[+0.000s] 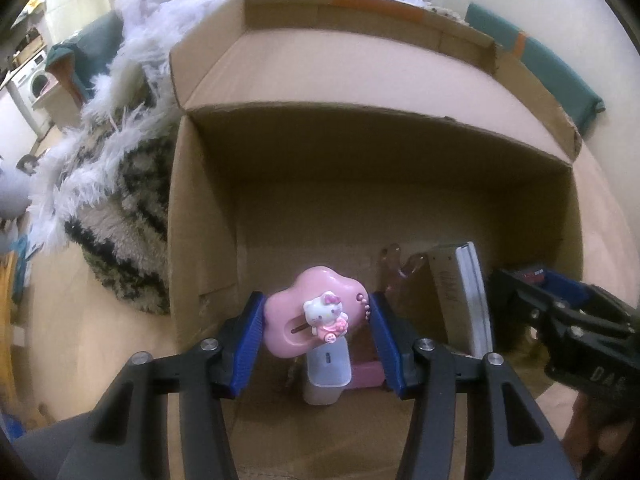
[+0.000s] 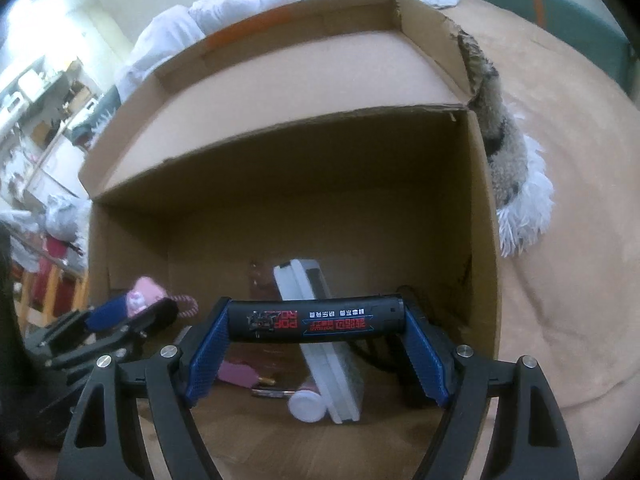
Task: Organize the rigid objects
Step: 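Lower the clip and lighter into the box and open both tools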
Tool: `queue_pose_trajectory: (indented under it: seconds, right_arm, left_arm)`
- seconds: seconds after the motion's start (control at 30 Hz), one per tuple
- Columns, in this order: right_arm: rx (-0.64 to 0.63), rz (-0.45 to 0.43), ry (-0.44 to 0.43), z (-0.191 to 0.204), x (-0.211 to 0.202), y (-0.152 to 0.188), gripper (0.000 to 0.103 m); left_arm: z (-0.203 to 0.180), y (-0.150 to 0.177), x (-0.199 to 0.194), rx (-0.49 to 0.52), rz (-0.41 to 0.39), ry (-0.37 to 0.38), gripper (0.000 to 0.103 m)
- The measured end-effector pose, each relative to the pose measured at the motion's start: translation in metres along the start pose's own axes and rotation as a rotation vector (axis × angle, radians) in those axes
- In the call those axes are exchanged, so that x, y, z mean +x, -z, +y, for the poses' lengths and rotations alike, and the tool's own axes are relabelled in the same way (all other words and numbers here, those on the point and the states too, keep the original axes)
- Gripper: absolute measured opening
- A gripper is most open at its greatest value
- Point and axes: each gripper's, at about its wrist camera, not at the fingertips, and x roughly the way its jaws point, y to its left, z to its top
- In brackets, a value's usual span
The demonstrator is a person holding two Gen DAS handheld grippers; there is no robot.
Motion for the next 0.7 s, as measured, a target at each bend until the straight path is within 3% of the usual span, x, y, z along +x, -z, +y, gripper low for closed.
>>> queue_pose_trajectory:
  seconds: [0.6, 0.67, 0.7]
  right_arm:
    - [-0.001, -0.01, 0.005, 0.0042, 0.0012, -0.0005, 0.086]
    - [0.006, -0.011, -0.017, 0.0034, 0.0006, -0.0013, 0.096]
    - [0.008, -0.012, -0.025, 0.0031, -0.0001, -0.0013, 0.1]
  left_arm:
    - [-0.0067, 0.0005, 0.0073, -0.005, 0.034, 0.011, 0.049]
    - [-0.0064, 0.0015, 0.0071, -0.009, 0.033, 0.015, 0.052]
    - [-0.006, 0.0014, 0.0062, -0.011, 0.031, 0.017, 0.059]
